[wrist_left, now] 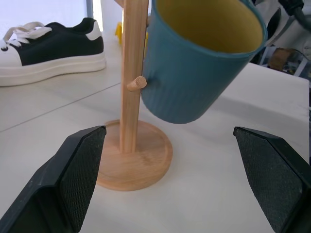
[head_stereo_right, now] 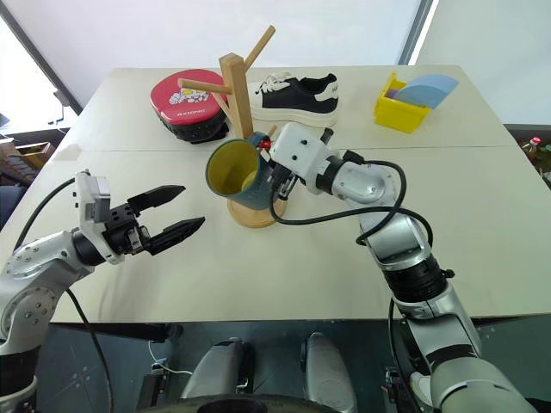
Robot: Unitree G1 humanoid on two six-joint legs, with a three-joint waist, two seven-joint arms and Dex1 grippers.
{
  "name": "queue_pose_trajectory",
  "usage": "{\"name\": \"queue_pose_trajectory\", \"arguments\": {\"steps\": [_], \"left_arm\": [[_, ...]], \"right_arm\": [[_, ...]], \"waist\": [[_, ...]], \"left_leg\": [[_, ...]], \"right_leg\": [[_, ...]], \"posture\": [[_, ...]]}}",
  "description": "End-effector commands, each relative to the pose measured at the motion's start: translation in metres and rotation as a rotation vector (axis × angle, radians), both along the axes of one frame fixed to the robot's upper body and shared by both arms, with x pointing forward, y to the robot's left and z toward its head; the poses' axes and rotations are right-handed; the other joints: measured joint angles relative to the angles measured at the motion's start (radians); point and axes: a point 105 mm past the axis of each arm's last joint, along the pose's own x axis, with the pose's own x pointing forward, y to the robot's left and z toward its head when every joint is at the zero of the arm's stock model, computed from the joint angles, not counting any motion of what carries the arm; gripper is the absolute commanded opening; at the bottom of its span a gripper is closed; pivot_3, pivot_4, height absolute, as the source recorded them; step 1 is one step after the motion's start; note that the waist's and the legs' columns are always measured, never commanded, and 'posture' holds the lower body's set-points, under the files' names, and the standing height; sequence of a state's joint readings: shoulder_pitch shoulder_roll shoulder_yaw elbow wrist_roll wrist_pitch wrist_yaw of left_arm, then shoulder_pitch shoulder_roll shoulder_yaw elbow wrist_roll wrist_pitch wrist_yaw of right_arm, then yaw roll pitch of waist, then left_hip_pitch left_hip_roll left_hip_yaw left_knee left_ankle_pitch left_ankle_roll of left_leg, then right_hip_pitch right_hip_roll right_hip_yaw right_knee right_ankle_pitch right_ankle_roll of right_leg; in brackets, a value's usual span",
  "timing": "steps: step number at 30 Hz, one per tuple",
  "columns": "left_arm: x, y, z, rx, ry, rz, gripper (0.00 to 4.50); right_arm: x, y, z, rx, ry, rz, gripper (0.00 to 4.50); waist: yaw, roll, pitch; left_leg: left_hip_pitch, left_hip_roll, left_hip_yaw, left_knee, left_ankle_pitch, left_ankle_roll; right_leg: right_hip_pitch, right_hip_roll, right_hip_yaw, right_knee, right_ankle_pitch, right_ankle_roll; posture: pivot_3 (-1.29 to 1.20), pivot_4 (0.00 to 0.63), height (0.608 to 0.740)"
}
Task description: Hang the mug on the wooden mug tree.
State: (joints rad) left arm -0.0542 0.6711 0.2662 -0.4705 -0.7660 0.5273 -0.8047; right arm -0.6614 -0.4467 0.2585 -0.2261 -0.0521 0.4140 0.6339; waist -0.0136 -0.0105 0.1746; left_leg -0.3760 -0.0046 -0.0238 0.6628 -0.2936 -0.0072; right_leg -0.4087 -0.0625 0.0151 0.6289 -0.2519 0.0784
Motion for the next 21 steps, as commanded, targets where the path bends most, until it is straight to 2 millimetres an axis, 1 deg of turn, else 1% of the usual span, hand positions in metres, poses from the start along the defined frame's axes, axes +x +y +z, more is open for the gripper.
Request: {"name": "queue_pose_trajectory", "arguments": {"steps": [1,2,5,8,11,13,15,16,19,21], "left_arm": [[-0.004,0.0,0.016,0.012,-0.065,-0.001,4.5],[-0.005,0.0,0.016,0.013,-0.064,0.0,4.5],[-0.004,0.0,0.016,0.01,-0.068,0.007,4.5],[-0.003,0.0,0.016,0.007,-0.07,0.015,4.5],[0.0,0.003,0.014,0.002,-0.066,0.038,4.5],[0.005,0.008,0.012,-0.021,-0.066,0.082,4.5],[0.011,0.016,0.006,-0.038,-0.048,0.139,4.5],[0.014,0.022,-0.001,-0.034,-0.032,0.175,4.5],[0.025,0.046,-0.024,-0.019,0.0,0.335,4.5],[0.031,0.059,-0.032,0.0,-0.021,0.424,4.5]], "right_arm": [[-0.002,0.003,0.016,0.019,-0.067,0.011,0.1],[-0.002,0.003,0.016,0.024,-0.063,0.015,0.1],[-0.001,0.002,0.021,0.034,-0.082,0.009,0.97],[-0.003,-0.003,0.027,0.022,-0.122,-0.004,2.38],[-0.009,-0.02,0.031,0.02,-0.132,-0.005,2.38],[-0.017,-0.032,0.03,0.053,-0.117,0.014,2.38],[-0.024,-0.044,0.024,0.067,-0.092,0.026,2.38],[-0.026,-0.05,0.021,0.087,-0.07,0.023,2.38],[-0.026,-0.082,0.002,0.196,0.016,-0.053,2.38],[-0.026,-0.094,-0.007,0.245,0.046,-0.091,2.38]], "waist": [[-0.001,0.0,0.0],[-0.001,0.0,0.0],[-0.001,0.0,0.0],[-0.001,0.0,0.0],[0.0,0.0,0.0],[0.006,0.0,0.0],[0.005,0.0,0.0],[0.003,0.0,0.0],[0.0,0.0,0.0],[0.0,-0.001,0.0]], "left_leg": [[0.0,0.0,0.0,0.0,0.0,0.0],[0.0,0.0,0.0,0.0,0.0,0.0],[0.0,0.0,0.0,0.0,0.0,0.0],[0.0,0.0,0.0,0.0,0.0,0.0],[0.0,0.0,0.0,0.0,0.0,0.0],[0.0,0.0,0.0,0.0,0.0,0.0],[0.0,0.0,0.0,-0.001,0.0,0.0],[0.0,0.0,0.0,-0.001,0.0,0.0],[0.0,0.0,0.0,-0.001,0.0,0.0],[0.001,0.0,0.0,-0.002,0.0,0.0]], "right_leg": [[0.0,0.0,0.0,0.0,0.0,0.0],[0.0,0.0,0.0,0.0,0.0,0.0],[0.0,0.0,0.0,0.0,0.0,0.0],[0.0,0.0,0.0,0.0,0.0,0.0],[0.0,0.0,0.0,0.0,0.0,0.0],[0.0,0.0,0.0,0.0,0.0,0.0],[0.001,0.0,-0.001,-0.002,0.0,0.0],[0.001,-0.001,0.0,-0.002,0.0,0.0],[0.001,0.0,0.0,-0.002,0.0,0.0],[0.001,0.0,0.0,-0.002,0.0,0.0]], "posture": [[0.0,0.15,0.735],[0.0,0.15,0.735],[0.0,0.15,0.735],[0.0,0.15,0.735],[0.0,0.15,0.735],[0.0,0.15,0.735],[0.0,0.15,0.735],[0.0,0.15,0.735],[0.0,0.15,0.735],[0.0,0.15,0.735]]}}
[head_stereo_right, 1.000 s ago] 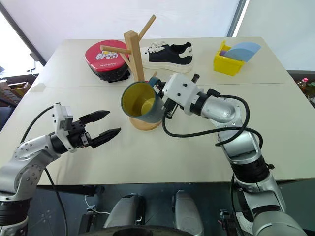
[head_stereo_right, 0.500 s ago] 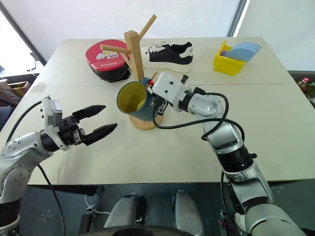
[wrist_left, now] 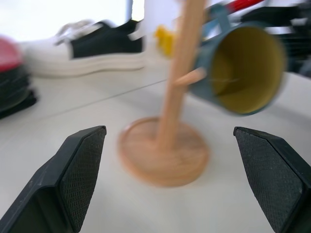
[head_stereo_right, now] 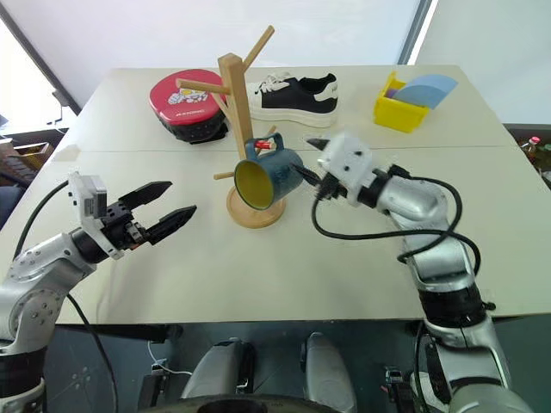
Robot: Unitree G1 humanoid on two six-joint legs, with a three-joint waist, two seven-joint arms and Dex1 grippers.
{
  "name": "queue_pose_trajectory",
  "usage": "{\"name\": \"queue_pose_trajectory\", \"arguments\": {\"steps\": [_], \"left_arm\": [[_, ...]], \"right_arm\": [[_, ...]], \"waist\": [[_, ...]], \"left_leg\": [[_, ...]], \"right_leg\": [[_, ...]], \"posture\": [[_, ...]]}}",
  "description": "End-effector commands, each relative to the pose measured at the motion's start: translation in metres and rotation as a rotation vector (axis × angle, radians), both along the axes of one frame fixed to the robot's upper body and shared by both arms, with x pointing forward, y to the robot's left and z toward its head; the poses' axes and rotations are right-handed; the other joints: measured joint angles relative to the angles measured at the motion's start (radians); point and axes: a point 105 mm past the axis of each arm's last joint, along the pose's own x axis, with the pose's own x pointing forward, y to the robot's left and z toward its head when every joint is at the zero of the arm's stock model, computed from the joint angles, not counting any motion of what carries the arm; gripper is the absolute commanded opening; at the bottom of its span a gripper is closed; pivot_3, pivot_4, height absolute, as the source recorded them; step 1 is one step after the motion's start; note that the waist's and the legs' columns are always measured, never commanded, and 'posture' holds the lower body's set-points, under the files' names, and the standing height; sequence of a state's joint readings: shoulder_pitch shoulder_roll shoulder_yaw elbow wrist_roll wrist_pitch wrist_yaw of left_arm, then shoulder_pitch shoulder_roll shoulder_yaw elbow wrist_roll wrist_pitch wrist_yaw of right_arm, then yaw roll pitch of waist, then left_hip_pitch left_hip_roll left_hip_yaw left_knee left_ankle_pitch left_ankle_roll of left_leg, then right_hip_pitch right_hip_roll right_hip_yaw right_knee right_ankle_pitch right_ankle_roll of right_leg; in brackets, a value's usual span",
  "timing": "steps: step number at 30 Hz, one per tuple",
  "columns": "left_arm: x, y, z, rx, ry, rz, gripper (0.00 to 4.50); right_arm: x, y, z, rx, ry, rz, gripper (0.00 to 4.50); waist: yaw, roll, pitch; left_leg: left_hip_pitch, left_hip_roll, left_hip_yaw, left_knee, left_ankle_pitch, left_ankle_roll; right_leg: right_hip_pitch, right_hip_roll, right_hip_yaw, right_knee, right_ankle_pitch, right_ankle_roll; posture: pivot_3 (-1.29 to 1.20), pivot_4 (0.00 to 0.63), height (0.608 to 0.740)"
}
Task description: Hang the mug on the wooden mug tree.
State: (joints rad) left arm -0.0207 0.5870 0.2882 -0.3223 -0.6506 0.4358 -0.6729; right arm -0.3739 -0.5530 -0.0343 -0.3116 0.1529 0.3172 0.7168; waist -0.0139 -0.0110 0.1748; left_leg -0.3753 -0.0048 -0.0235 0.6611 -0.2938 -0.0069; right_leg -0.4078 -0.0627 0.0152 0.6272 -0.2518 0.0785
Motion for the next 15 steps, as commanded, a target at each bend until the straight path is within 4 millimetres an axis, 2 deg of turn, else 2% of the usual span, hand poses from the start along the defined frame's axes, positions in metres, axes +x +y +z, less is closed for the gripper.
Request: {"name": "queue_pose_trajectory", "arguments": {"steps": [1,4,6,11,15], "left_arm": [[0.012,0.033,-0.01,0.043,-0.048,0.216,4.5],[0.021,0.062,-0.034,0.084,-0.023,0.426,4.5],[0.022,0.071,-0.045,0.118,-0.011,0.505,4.5],[0.02,0.073,-0.059,0.111,0.001,0.555,4.5],[0.017,0.068,-0.06,0.102,0.0,0.527,4.5]], "right_arm": [[-0.001,-0.026,-0.003,0.131,0.001,-0.075,2.38],[0.005,-0.055,-0.03,0.287,0.069,-0.216,2.38],[0.008,-0.067,-0.045,0.359,0.095,-0.289,2.38],[0.016,-0.079,-0.073,0.4,0.125,-0.38,2.38],[0.018,-0.077,-0.077,0.408,0.123,-0.37,2.38]], "waist": [[0.001,0.0,0.0],[0.004,-0.001,0.0],[0.003,-0.001,0.0],[0.002,-0.001,0.0],[0.001,0.0,0.0]], "left_leg": [[0.0,0.0,0.0,0.0,0.0,0.0],[0.001,0.0,0.0,0.0,0.0,0.0],[0.001,0.0,0.0,0.0,0.0,0.0],[0.0,0.0,0.001,0.0,0.0,0.0],[0.0,0.001,0.001,0.0,0.0,0.0]], "right_leg": [[0.0,0.0,0.0,0.0,0.0,0.0],[0.0,0.0,0.0,0.001,0.0,0.0],[0.001,0.0,0.0,0.001,0.0,0.0],[0.0,0.0,0.001,0.001,0.001,0.002],[-0.001,-0.001,0.001,0.001,0.0,0.0]], "posture": [[0.0,0.15,0.735],[0.0,0.15,0.735],[0.0,0.15,0.735],[0.0,0.15,0.735],[0.0,0.15,0.735]]}}
